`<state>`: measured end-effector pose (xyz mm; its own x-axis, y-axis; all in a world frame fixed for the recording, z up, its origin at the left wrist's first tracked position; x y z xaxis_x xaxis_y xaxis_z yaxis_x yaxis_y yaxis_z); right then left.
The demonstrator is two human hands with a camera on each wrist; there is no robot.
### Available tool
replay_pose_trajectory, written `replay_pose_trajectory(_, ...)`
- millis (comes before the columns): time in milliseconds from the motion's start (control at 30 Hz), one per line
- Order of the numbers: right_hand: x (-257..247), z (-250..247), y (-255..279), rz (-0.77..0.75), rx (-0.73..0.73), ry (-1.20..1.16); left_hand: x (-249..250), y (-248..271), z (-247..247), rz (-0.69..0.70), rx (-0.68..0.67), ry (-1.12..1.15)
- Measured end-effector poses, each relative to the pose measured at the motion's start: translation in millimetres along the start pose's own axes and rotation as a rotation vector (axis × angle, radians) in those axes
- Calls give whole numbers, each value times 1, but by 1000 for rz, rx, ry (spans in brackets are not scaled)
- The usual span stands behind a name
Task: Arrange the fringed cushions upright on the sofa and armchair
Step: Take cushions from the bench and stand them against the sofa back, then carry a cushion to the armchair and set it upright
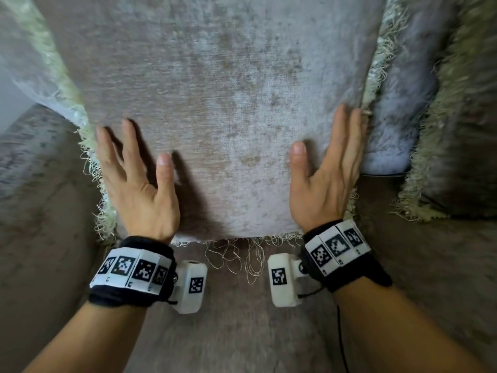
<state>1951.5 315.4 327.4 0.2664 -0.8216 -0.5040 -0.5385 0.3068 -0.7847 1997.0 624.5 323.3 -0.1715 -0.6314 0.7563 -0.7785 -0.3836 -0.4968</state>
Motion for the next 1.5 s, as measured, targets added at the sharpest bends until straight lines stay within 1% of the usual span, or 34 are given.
replay_pose_trajectory(67, -6, -3, 0, -3, -11, -2, 6, 2, -5, -8, -9, 16)
replay_pose_trajectory(267, -29, -27, -10, -29, -15, -40, 54, 10, -18, 73, -31, 38)
replay_pose_trajectory(433, -39, -69, -20, -46, 21, -26, 91, 23, -27, 117, -67, 60)
replay_pose_trajectory(600, -52, -123, -31, -62, 47, -35, 145, 42, -42, 145, -69, 147)
replay_pose_trajectory(667, -63, -146, -44, -63, 31, -17, 170, 45, -51, 134, -83, 146)
replay_pose_trajectory(733, -77, -170, -64, -79, 19, -15, 198, 43, -62, 133, -103, 196)
replay_pose_trajectory(800, -94, -189, -92, -95, 14, -27, 227, 34, -77, 146, -104, 216)
replay_pose_trajectory(933, -137, -213, -144, -96, -36, -45, 275, 9, -118, 123, -101, 162)
replay_pose_trajectory(1067, -202, -220, -194, -100, -116, -83, 311, -28, -191, 66, -63, 116)
replay_pose_trajectory(1167, -277, -213, -239, -142, -190, -147, 329, -69, -269, 4, 26, 59)
replay_pose_trajectory(1333, -435, -188, -300, -232, -284, -360, 338, -124, -441, -123, 234, -125)
replay_pose_trajectory(1400, -509, -178, -308, -283, -306, -457, 334, -136, -518, -188, 318, -185)
replay_pose_trajectory(1500, -619, -167, -298, -364, -334, -596, 322, -142, -633, -255, 461, -257)
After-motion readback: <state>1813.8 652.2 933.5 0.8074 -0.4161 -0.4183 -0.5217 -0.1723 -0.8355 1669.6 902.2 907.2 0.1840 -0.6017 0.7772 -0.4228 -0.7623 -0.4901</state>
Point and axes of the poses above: each hand's wrist, its own y-axis away from the middle knuckle, its own z-axis out of the palm, x = y × z, the point moved 10 cm from there along -y, towards the middle knuckle, and after that the axes turned 14 degrees about -z, right-handed, at the moved point
